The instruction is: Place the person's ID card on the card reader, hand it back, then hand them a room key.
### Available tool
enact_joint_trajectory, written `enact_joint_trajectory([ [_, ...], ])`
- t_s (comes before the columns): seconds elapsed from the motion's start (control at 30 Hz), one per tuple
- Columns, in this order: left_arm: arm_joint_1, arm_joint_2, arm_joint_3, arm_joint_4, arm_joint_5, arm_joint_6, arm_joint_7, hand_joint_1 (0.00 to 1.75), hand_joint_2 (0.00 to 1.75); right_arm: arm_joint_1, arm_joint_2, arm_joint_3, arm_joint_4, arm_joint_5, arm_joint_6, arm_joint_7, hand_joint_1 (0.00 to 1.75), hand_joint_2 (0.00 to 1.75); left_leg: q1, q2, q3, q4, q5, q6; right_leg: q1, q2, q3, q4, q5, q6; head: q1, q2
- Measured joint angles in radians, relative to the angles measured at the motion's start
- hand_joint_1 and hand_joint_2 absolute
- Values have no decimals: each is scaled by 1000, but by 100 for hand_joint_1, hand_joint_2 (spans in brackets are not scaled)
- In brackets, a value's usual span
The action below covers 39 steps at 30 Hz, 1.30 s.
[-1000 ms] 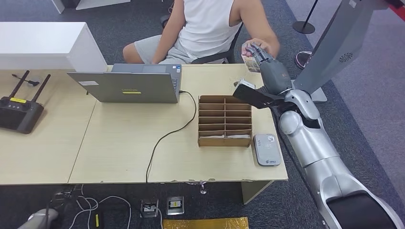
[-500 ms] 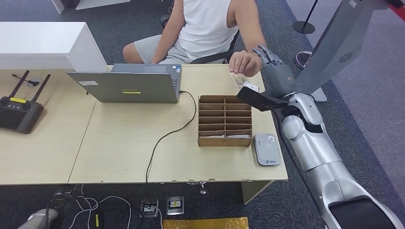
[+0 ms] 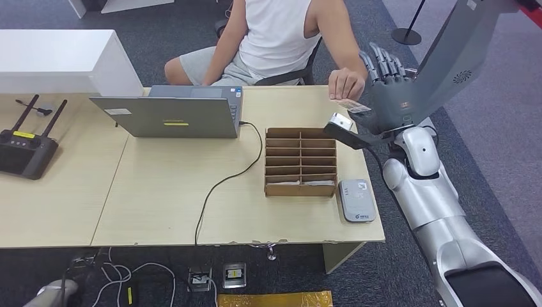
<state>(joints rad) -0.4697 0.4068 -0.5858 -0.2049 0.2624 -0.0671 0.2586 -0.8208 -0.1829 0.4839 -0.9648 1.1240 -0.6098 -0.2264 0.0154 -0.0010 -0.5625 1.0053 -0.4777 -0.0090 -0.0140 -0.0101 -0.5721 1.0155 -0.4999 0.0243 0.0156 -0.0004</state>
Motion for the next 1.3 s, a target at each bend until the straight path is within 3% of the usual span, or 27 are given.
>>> enact_joint_trajectory([
  [0.13, 2, 0, 5, 0, 0, 1, 0, 0, 0, -4, 0, -5, 13, -24, 7, -8, 12, 175, 0, 0, 0, 0, 0, 0, 0, 0, 0, 0, 0, 0, 0, 0],
  [0.27, 2, 0, 9, 0, 0, 1, 0, 0, 0, -9, 0, -8, 25, -54, 27, -21, 171, 175, 0, 0, 0, 0, 0, 0, 0, 0, 0, 0, 0, 0, 0, 0],
  [0.73, 3, -9, 20, 0, -4, -1, 0, 0, 0, -12, 0, -20, 48, -91, 132, -26, 175, 175, 0, 0, 0, 0, 0, 0, 0, 0, 0, 0, 0, 0, 0, 0],
  [1.3, 3, -13, 23, 0, -11, -16, 0, 0, 0, -12, 1, -19, 58, -119, 156, -59, 175, 175, 0, 0, -1, 0, 0, 0, 0, 0, 0, 0, 0, 0, 0, 0],
])
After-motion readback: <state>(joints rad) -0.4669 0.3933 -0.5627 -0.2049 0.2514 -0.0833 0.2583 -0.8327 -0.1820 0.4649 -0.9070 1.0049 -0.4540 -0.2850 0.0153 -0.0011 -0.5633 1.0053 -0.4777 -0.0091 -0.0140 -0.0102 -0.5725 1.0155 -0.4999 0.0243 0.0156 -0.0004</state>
